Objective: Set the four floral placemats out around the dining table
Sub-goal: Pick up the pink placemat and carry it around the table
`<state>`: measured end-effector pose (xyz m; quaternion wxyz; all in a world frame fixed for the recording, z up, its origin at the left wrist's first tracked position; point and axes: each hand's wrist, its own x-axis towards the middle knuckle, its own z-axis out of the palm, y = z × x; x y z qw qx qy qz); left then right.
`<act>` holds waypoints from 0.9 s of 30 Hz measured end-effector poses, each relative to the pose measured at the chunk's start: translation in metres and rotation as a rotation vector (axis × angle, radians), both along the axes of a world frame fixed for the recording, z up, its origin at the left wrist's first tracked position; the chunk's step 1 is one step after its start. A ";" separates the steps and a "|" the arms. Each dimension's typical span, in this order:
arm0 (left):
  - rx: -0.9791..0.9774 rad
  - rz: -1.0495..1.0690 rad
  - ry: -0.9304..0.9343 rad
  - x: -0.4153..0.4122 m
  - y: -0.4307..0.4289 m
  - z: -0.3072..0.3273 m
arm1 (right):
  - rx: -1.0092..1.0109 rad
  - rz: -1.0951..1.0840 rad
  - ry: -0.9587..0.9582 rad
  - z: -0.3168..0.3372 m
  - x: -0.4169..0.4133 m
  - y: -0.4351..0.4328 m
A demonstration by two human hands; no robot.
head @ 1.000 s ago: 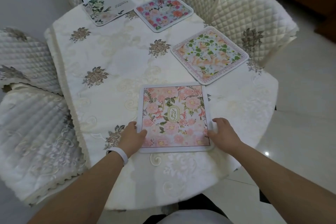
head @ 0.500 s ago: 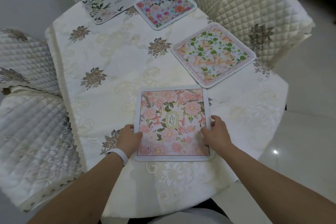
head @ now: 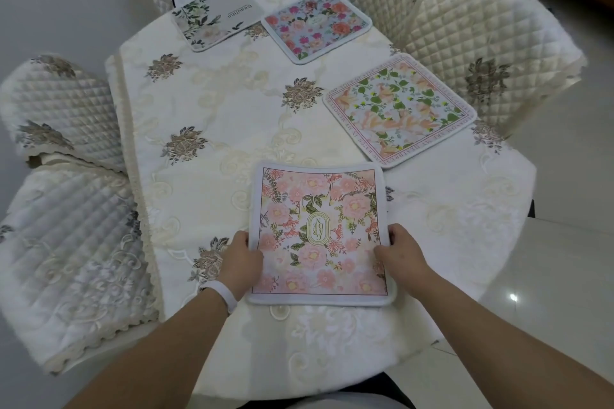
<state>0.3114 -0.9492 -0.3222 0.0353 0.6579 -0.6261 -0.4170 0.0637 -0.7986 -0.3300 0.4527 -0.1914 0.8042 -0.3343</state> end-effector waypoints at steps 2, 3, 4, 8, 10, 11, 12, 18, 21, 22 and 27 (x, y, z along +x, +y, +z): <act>-0.016 0.003 0.017 0.001 0.004 0.006 | -0.036 -0.014 0.008 0.006 0.006 0.001; -0.027 0.008 0.025 0.003 0.006 0.010 | -0.051 -0.022 0.011 0.010 0.009 0.001; -0.045 0.011 0.030 0.005 0.008 0.014 | -0.069 -0.029 0.011 0.013 0.013 0.000; -0.170 0.045 0.084 0.026 0.012 0.038 | -0.120 -0.043 -0.007 0.028 0.032 -0.010; -0.200 0.099 0.142 0.043 0.013 0.050 | -0.148 -0.028 -0.013 0.035 0.044 -0.019; -0.208 0.131 0.166 0.053 0.014 0.055 | -0.158 -0.017 -0.010 0.038 0.052 -0.024; -0.218 0.160 0.185 0.064 0.014 0.059 | -0.167 -0.006 -0.005 0.042 0.060 -0.029; -0.277 0.336 0.320 0.152 0.021 0.085 | -0.210 0.133 0.037 0.063 0.135 -0.063; -0.294 0.434 0.387 0.208 0.026 0.096 | -0.235 0.213 0.073 0.074 0.185 -0.080; -0.296 0.464 0.418 0.228 0.028 0.100 | -0.243 0.232 0.083 0.078 0.203 -0.085; -0.348 0.573 0.530 0.332 0.035 0.117 | -0.274 0.280 0.078 0.099 0.307 -0.102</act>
